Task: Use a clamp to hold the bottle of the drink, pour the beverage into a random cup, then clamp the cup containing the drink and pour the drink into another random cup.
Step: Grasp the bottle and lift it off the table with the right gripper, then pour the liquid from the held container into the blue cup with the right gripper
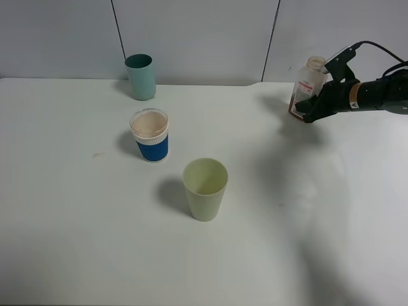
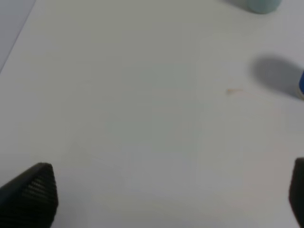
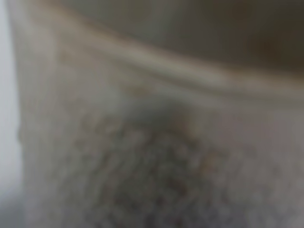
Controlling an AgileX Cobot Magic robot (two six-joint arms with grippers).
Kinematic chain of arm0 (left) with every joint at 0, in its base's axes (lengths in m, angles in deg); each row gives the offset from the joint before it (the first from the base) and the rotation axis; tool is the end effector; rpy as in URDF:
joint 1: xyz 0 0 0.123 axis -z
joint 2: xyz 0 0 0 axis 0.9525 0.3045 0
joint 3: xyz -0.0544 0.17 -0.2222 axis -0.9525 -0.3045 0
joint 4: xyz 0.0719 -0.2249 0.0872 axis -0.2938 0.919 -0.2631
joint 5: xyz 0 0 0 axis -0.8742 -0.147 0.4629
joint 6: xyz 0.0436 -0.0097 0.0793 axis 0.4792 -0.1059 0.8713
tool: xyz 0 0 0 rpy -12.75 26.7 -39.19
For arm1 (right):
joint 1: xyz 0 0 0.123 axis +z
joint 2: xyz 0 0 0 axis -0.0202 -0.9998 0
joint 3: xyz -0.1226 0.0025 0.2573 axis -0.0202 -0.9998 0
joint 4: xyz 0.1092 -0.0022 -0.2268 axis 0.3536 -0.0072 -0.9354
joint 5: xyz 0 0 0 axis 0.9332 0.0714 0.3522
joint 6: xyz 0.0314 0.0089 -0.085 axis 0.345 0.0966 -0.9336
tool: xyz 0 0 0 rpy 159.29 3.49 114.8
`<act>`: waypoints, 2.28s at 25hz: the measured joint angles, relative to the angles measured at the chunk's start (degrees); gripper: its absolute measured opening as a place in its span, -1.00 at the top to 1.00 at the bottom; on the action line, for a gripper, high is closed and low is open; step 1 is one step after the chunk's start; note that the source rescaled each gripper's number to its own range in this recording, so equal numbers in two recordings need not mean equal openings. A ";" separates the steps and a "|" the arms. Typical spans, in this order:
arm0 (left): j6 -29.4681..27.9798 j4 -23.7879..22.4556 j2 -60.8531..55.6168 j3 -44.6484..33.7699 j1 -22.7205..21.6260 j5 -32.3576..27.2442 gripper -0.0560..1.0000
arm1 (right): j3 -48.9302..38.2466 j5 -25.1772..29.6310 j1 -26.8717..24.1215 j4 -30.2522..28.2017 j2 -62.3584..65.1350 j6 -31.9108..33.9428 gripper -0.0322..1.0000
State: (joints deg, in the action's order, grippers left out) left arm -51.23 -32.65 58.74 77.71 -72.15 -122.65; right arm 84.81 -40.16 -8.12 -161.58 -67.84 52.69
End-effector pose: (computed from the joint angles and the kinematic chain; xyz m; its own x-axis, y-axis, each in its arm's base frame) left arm -0.0061 0.0054 0.2793 -0.4393 -0.0402 -0.8974 -0.0703 0.9975 -0.0103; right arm 0.4206 -0.0183 0.0961 -0.3356 -0.5102 -0.7919 -0.6437 0.7379 -0.2027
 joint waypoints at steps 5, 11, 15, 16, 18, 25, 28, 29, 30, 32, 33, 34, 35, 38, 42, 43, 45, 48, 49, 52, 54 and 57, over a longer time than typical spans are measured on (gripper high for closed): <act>0.00 0.00 0.00 0.00 0.00 0.00 -0.99 | 0.00 4.32 2.22 0.76 1.59 1.63 0.86; 0.00 0.00 0.00 0.00 0.00 0.00 -0.99 | 0.00 7.55 5.08 3.89 4.94 2.61 0.86; 0.01 0.00 0.00 0.00 0.00 0.00 -0.99 | 0.00 8.35 7.29 4.43 6.86 3.99 0.87; 0.01 0.00 0.00 0.00 0.00 0.00 -0.99 | 0.00 8.55 7.83 4.96 7.22 4.05 0.87; 0.12 0.00 0.00 0.00 0.00 0.00 -0.99 | 0.00 8.55 8.65 5.26 7.44 4.05 0.88; 0.12 0.00 0.00 0.00 0.00 0.00 -0.99 | 0.00 9.34 12.54 6.50 7.72 4.10 0.90; 0.12 0.00 0.00 0.00 0.00 0.00 -0.99 | 0.00 9.65 14.68 6.79 7.74 4.10 0.90; 0.12 0.00 0.00 0.00 0.00 0.00 -0.99 | 0.00 9.73 15.47 6.79 7.74 4.10 0.90; 0.12 0.00 0.00 0.00 0.00 0.00 -0.99 | 0.00 10.55 17.90 6.79 7.74 4.10 0.90; 0.16 0.00 0.00 0.00 0.00 0.00 -0.99 | 0.00 11.83 19.88 6.91 7.74 4.10 0.90; 0.16 0.00 0.00 0.00 0.00 0.00 -0.99 | 0.00 12.54 21.03 7.40 7.74 4.10 0.90; 0.16 0.00 0.00 0.00 0.00 0.00 -0.99 | 0.00 13.52 22.07 8.01 7.74 4.10 0.90; 0.16 0.00 0.00 0.00 0.00 0.00 -0.99 | 0.00 14.25 23.18 8.67 7.74 4.10 0.90; 0.16 0.00 0.00 0.00 0.00 0.00 -0.99 | 0.00 15.84 25.36 10.27 7.74 4.10 0.90; 0.16 0.00 0.00 0.00 0.00 0.00 -0.99 | 0.00 16.82 27.10 11.34 8.05 4.05 0.90; 0.16 0.00 0.00 0.00 0.00 0.00 -0.99 | 0.00 17.33 27.42 11.34 8.30 4.00 0.90; 0.16 0.00 0.00 0.00 0.00 0.00 -0.99 | 0.00 17.77 27.87 11.41 9.00 4.00 0.90; 0.16 0.00 0.00 0.00 0.00 0.00 -0.99 | 0.00 17.96 28.00 11.45 9.83 4.00 0.90; 0.16 0.00 0.00 0.00 0.00 0.00 -0.99 | 0.00 18.13 28.00 11.45 10.32 4.00 0.90; 0.16 0.00 0.00 0.00 0.00 0.00 -0.99 | 0.00 20.94 28.47 11.52 14.26 4.01 0.90; 0.16 0.00 0.00 0.00 0.00 0.00 -0.99 | 0.00 22.94 29.20 11.52 15.41 4.01 0.90; 0.16 0.00 0.00 0.00 0.00 0.00 -0.99 | 0.00 24.53 30.50 11.55 16.42 4.06 0.90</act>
State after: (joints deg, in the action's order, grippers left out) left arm -51.06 -32.65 58.74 77.71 -72.15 -122.65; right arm 84.81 -15.63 22.38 -150.03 -51.42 56.75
